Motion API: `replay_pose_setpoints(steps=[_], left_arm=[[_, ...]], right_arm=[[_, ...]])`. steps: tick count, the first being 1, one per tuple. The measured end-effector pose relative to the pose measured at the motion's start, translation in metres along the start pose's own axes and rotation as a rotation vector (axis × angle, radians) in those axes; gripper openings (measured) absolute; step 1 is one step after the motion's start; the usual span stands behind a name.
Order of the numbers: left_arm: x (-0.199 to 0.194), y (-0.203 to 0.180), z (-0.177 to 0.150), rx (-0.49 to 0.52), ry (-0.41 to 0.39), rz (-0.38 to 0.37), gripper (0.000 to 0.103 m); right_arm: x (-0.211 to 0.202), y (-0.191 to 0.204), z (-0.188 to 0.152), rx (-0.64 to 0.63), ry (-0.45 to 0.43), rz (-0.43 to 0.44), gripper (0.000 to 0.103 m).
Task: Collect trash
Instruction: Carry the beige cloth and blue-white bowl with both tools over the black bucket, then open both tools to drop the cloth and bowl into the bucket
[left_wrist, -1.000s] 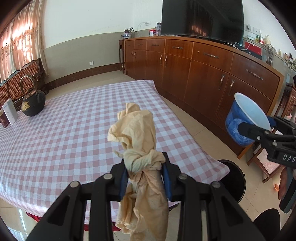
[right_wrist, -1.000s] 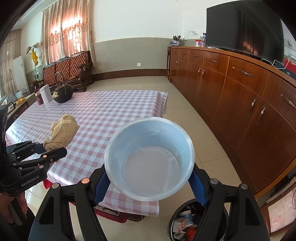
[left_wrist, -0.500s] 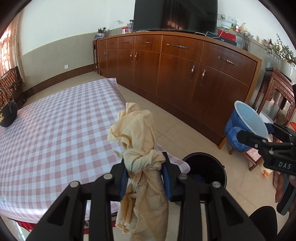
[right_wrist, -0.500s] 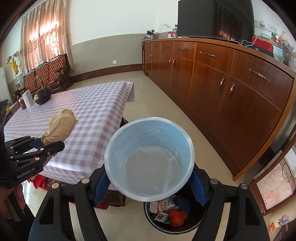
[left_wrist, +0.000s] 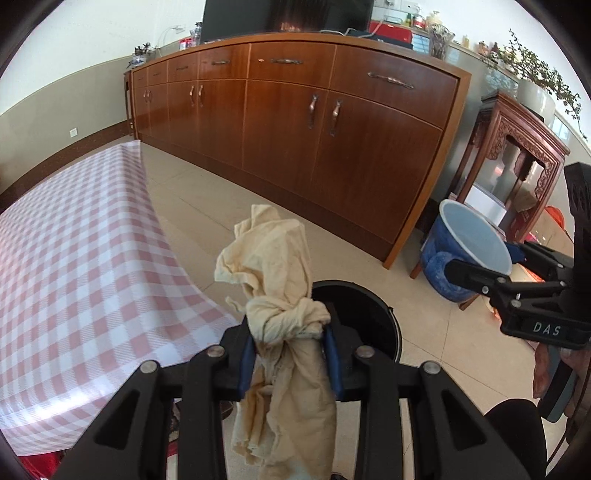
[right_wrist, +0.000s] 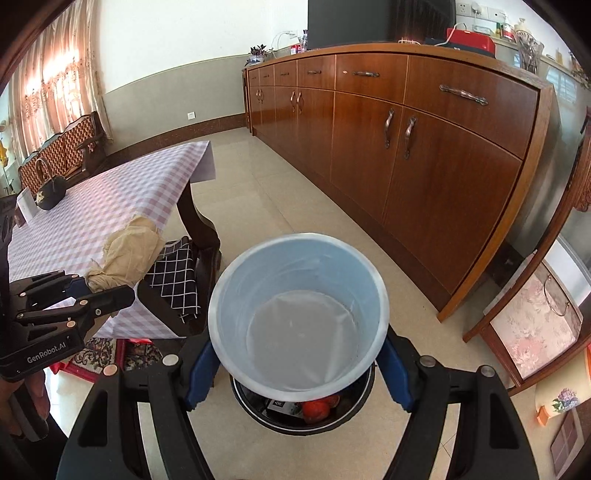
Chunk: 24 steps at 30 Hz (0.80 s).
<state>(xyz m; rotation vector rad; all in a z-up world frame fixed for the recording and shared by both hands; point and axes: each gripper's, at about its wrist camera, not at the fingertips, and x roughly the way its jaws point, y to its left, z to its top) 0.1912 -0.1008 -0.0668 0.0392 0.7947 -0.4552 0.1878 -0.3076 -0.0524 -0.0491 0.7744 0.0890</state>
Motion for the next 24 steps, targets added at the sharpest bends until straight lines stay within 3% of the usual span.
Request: replay_pose_setpoints(steps=[10, 19, 21, 22, 23, 24], left_arm=[[0.062, -0.024, -0.01, 0.034, 0.117, -0.075, 0.034], [0.115, -0.037, -0.019, 0.044, 0.222, -0.148, 0.034], [0.131, -0.037, -0.02, 0.021, 0.254, -0.202, 0.043], [0.14, -0.036, -0.02, 0.014, 0.265, -0.189, 0.061], [0.147, -0.035, -0.023, 0.007, 0.267, -0.162, 0.084], [0.153, -0.032, -0.025, 0.004, 0.273, -0.151, 0.09]], right_arm=[[0.058, -0.032, -0.034, -0.012, 0.109, 0.023, 0.077], [0.126, -0.039, -0.061, -0.119, 0.225, 0.089, 0.077], [0.144, -0.038, -0.066, -0.155, 0.257, 0.121, 0.078], [0.155, -0.037, -0.07, -0.184, 0.264, 0.122, 0.081], [0.166, -0.038, -0.075, -0.207, 0.278, 0.102, 0.101], [0.176, -0.04, -0.08, -0.22, 0.3, 0.062, 0.103]])
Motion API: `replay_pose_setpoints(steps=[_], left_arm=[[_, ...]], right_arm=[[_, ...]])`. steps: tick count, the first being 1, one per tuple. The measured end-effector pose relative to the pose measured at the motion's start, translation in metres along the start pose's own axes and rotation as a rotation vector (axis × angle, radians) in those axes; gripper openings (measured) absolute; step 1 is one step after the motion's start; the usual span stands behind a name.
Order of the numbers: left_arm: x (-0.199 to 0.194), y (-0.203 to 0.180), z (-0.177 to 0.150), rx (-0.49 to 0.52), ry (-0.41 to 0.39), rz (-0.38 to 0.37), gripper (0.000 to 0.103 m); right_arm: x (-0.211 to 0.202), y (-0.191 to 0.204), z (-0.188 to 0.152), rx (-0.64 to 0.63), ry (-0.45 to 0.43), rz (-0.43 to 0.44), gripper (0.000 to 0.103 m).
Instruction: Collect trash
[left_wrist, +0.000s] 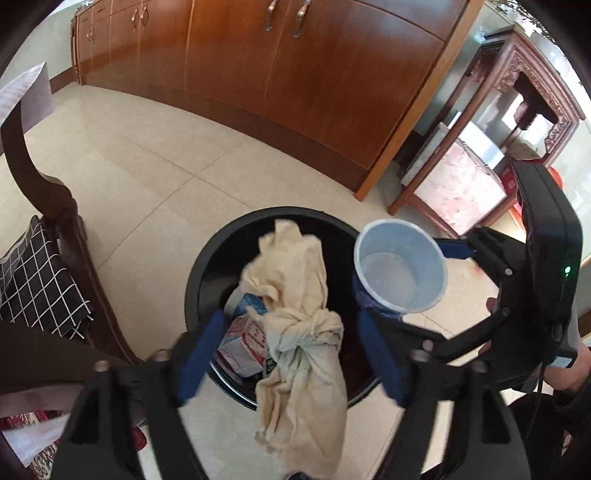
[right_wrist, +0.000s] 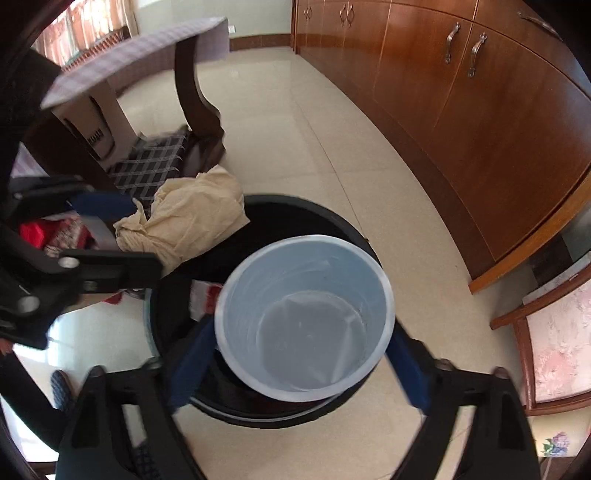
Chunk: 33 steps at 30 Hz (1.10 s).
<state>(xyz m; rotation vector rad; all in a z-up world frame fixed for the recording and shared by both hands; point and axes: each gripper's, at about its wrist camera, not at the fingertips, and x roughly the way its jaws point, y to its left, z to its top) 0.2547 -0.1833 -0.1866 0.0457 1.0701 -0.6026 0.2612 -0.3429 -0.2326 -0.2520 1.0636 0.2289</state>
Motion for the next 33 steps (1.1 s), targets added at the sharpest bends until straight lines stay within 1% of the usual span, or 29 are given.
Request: replay_pose_setpoints(steps=[1, 3, 5, 8, 11, 16, 19, 24, 29, 33], left_arm=[[0.004, 0.002, -0.001, 0.001, 0.009, 0.014, 0.092], [0.007, 0.006, -0.003, 0.005, 0.018, 0.072, 0.093], [0.005, 0.009, -0.006, 0.0, 0.0, 0.109, 0.1], [-0.001, 0.009, -0.008, 0.005, -0.021, 0.161, 0.101], [-0.01, 0.001, -0.011, 0.016, -0.044, 0.191, 0.101], [-0.03, -0.011, -0.015, 0.011, -0.084, 0.202, 0.101], [-0.039, -0.009, -0.015, 0.006, -0.107, 0.205, 0.101], [-0.06, -0.013, -0.022, -0.006, -0.133, 0.208, 0.101], [-0.086, -0.018, -0.035, -0.01, -0.157, 0.232, 0.101], [-0.109, -0.017, -0.046, -0.028, -0.19, 0.245, 0.101]], right_arm=[[0.006, -0.004, -0.004, 0.003, 0.005, -0.007, 0.103], [0.009, -0.012, -0.009, 0.039, -0.002, -0.021, 0.103], [0.008, -0.018, -0.013, 0.071, -0.006, -0.039, 0.103], [0.005, -0.023, -0.017, 0.11, -0.002, -0.088, 0.103], [-0.003, -0.028, -0.018, 0.139, -0.017, -0.103, 0.103], [-0.018, -0.029, -0.018, 0.167, -0.046, -0.121, 0.103], [-0.032, -0.024, -0.018, 0.205, -0.073, -0.117, 0.103], [-0.061, -0.01, -0.024, 0.253, -0.106, -0.119, 0.103], [-0.094, 0.006, -0.033, 0.309, -0.138, -0.116, 0.103], [-0.118, 0.027, -0.036, 0.318, -0.172, -0.118, 0.103]])
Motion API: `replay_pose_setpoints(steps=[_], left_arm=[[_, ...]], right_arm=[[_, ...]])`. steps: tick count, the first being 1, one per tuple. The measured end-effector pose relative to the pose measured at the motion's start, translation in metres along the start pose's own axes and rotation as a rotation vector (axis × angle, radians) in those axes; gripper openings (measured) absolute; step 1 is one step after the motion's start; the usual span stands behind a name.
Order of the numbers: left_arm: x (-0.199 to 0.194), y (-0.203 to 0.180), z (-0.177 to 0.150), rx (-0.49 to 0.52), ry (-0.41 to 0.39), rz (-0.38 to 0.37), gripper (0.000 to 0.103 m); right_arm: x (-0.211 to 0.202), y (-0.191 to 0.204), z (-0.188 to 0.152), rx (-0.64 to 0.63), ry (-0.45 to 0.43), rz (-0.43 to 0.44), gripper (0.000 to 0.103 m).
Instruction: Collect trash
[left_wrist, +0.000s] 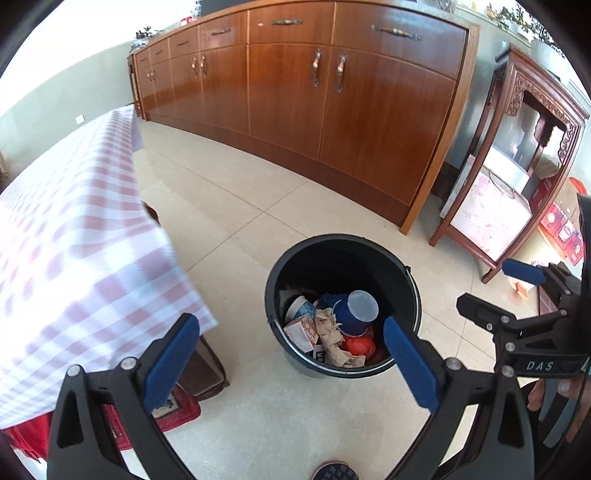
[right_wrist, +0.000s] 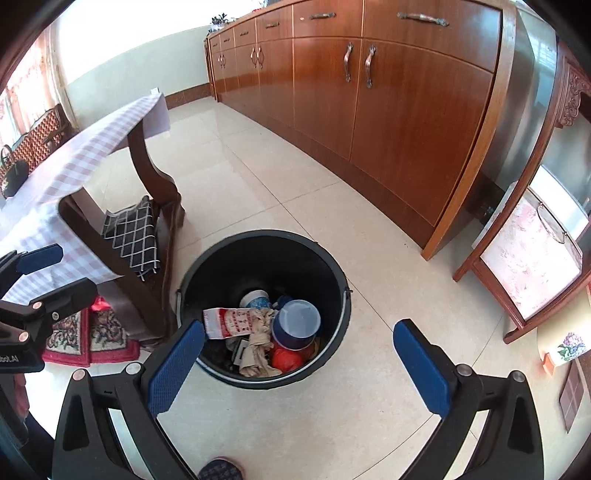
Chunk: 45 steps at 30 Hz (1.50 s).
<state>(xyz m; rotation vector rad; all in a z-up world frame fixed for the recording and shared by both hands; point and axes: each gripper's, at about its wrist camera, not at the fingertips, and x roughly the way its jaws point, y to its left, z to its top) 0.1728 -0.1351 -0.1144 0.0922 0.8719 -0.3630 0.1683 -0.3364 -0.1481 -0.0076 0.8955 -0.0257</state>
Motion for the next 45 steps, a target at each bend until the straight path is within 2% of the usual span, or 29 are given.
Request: replay_pose_setpoints(steps=[8, 12, 24, 35, 45], left_arm=[[-0.059, 0.015, -0.008, -0.022, -0.092, 0.079, 0.101], [-0.095, 0.023, -0.012, -0.059, -0.138, 0.102, 0.101], [-0.17, 0.025, -0.028, -0.081, -0.252, 0.206, 0.101], [-0.24, 0.029, -0.033, -0.094, -0.365, 0.227, 0.103], [-0.253, 0.025, -0.033, -0.085, -0.428, 0.216, 0.103]], right_arm=[[-0.052, 0.033, 0.0, 0.017, -0.053, -0.016, 0.103], [-0.084, 0.054, -0.003, -0.017, -0.091, -0.062, 0.103], [-0.166, 0.093, -0.016, -0.033, -0.185, -0.044, 0.103], [-0.247, 0.117, -0.011, -0.068, -0.317, -0.035, 0.103], [-0.267, 0.113, -0.004, -0.073, -0.356, -0.048, 0.103]])
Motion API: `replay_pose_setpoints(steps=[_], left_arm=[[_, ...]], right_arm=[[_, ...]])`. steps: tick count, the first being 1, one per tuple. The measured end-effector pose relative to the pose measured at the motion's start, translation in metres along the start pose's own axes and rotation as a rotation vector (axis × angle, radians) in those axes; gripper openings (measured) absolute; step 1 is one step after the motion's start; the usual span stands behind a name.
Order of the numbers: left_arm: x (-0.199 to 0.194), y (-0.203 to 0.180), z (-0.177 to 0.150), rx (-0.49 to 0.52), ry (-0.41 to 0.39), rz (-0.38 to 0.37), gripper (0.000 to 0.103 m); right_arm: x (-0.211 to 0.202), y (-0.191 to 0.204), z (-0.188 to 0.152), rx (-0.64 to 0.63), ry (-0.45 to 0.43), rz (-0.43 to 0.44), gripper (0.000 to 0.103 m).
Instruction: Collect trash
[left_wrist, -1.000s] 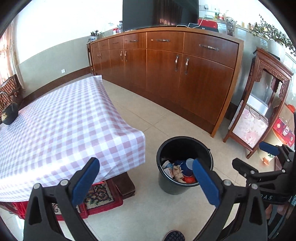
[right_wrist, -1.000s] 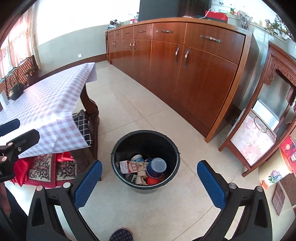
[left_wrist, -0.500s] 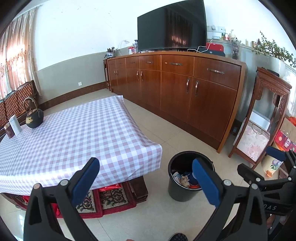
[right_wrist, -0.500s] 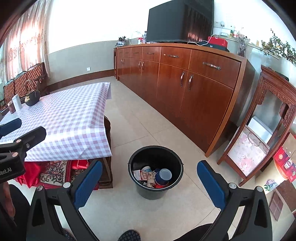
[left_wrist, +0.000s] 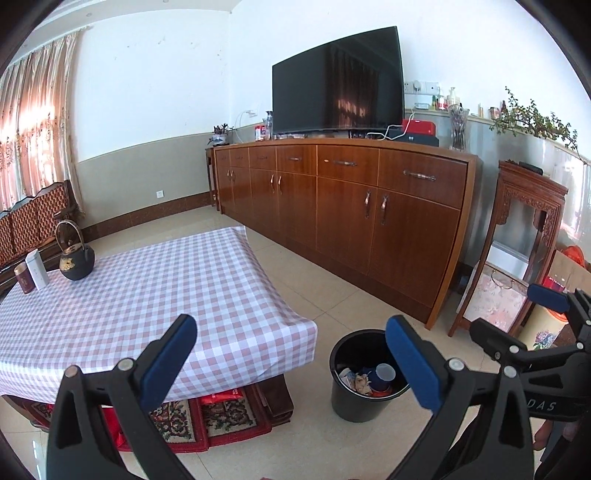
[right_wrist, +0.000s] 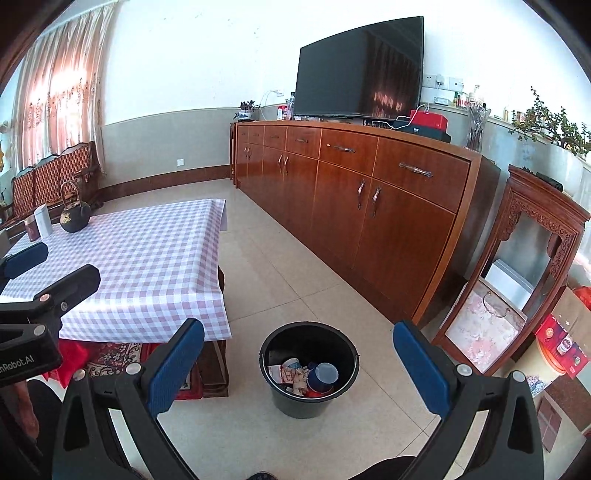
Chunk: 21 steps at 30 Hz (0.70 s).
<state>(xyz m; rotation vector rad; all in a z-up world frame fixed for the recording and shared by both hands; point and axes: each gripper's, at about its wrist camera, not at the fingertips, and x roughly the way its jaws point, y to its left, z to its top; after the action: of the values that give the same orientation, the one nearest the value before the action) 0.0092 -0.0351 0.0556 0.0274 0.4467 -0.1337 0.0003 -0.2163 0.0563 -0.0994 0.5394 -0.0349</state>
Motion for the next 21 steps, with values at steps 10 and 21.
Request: replay_pose_setpoints(steps=[10, 21], left_arm=[[-0.0044, 0.0028, 0.0005, -0.005, -0.009, 0.0, 0.103], [-0.0068, -0.0011, 0.003, 0.004, -0.015, -0.006, 0.103]], right_arm=[[-0.001, 0.0008, 0.0001, 0.005, -0.005, 0.005, 0.103], [-0.0028, -0.0035, 0.002, 0.015, -0.015, -0.002, 0.103]])
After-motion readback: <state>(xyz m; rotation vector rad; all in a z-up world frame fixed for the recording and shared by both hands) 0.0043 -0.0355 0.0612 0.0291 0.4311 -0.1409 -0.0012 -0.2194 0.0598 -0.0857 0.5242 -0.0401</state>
